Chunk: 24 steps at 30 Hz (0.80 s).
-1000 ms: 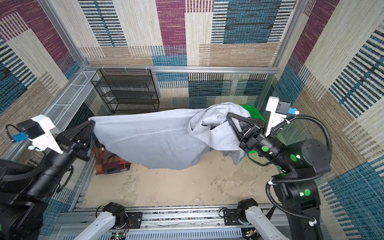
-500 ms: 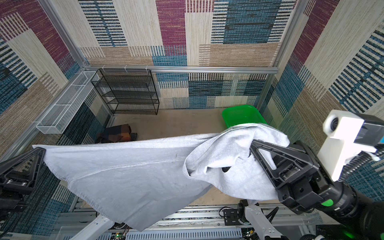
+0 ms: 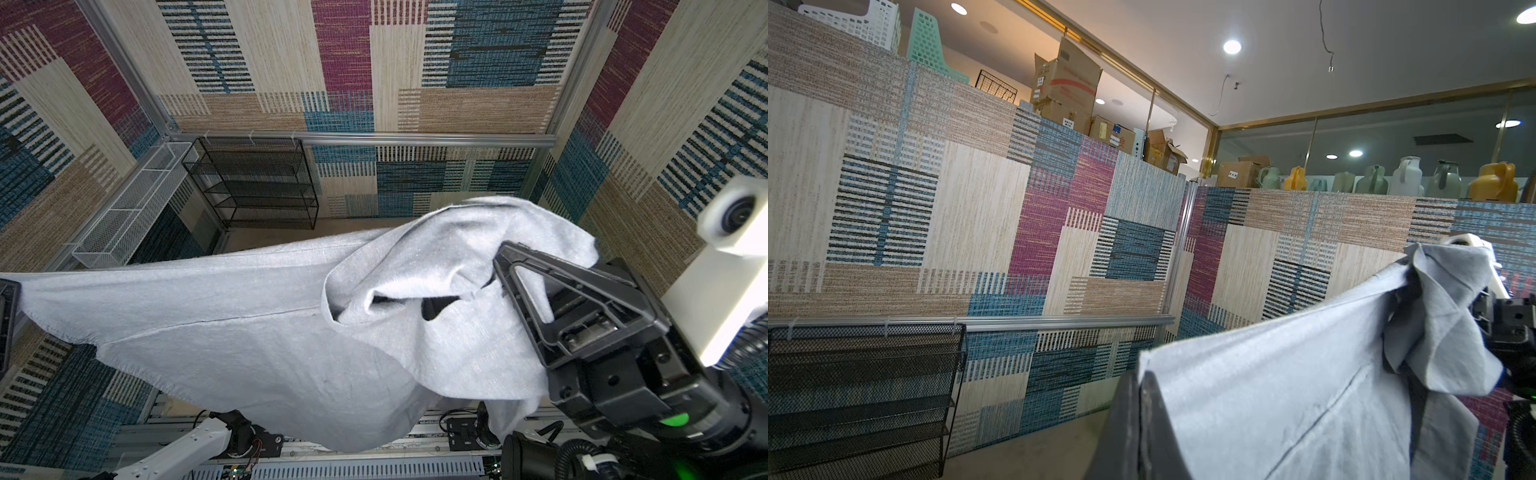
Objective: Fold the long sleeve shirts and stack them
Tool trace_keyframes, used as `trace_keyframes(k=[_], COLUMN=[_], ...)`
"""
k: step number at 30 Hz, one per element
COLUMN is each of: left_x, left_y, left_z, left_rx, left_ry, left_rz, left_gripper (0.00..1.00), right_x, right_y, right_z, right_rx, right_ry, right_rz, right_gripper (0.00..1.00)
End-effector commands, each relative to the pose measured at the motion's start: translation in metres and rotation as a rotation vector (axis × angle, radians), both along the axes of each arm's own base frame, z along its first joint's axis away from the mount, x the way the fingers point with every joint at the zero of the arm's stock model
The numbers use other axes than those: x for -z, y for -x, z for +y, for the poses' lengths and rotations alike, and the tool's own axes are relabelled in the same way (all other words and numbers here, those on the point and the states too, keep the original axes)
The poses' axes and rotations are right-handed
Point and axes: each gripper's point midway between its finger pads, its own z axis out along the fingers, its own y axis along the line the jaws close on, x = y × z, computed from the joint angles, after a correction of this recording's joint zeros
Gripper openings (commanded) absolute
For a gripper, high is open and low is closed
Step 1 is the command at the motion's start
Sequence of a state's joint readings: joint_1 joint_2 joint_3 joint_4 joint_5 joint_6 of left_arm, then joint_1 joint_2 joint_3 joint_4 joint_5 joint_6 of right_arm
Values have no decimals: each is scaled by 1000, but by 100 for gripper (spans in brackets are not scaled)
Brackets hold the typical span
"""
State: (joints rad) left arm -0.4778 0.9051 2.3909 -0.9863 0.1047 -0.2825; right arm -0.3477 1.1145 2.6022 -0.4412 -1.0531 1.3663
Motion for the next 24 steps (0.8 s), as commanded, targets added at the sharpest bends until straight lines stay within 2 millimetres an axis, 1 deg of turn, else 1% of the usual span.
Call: trace_keyframes(k=[1, 4, 6, 7, 8, 10, 12, 13, 14, 16, 20, 23, 24], left_x=[2, 21, 42, 50, 59, 77, 93, 101, 106, 110, 116, 124, 127], left_y=[-25, -55, -79, -89, -100, -121, -139, -146, -152, -158, -165, -171, -174], left_z=[19, 14, 8, 6, 3, -1, -4, -8, -11, -14, -24, -33, -36], left_rx=[-151, -207, -252, -275, -299, -356, -400, -404, -407, -413, -384, -360, -354], left_ry=[-22, -106, -178, -208, -246, -313, -374, -395, -412, -414, -428, -454, -464], left_rz=[25, 94, 158, 184, 211, 269, 313, 333, 347, 353, 349, 364, 371], left_gripper=[0, 0, 0, 0, 0, 0, 0, 0, 0, 0, 0, 0, 0], right_x=[-7, 5, 21, 28, 39, 54, 62, 63, 63, 63, 71, 59, 59], right_y=[-27, -59, -88, -99, -113, -130, -139, -142, -145, -150, -178, -183, -188], right_z=[-10, -26, -47, -55, -64, -76, -84, -86, -87, -89, -97, -102, -102], right_rx=[63, 185, 294, 326, 354, 400, 442, 452, 450, 457, 401, 422, 400], right_ry=[-76, -81, -97, -89, -90, -78, -68, -57, -46, -27, -11, -4, -7], right_rz=[62, 126, 193, 219, 271, 321, 343, 340, 338, 325, 372, 320, 330], right_gripper=[0, 0, 0, 0, 0, 0, 0, 0, 0, 0, 0, 0, 0])
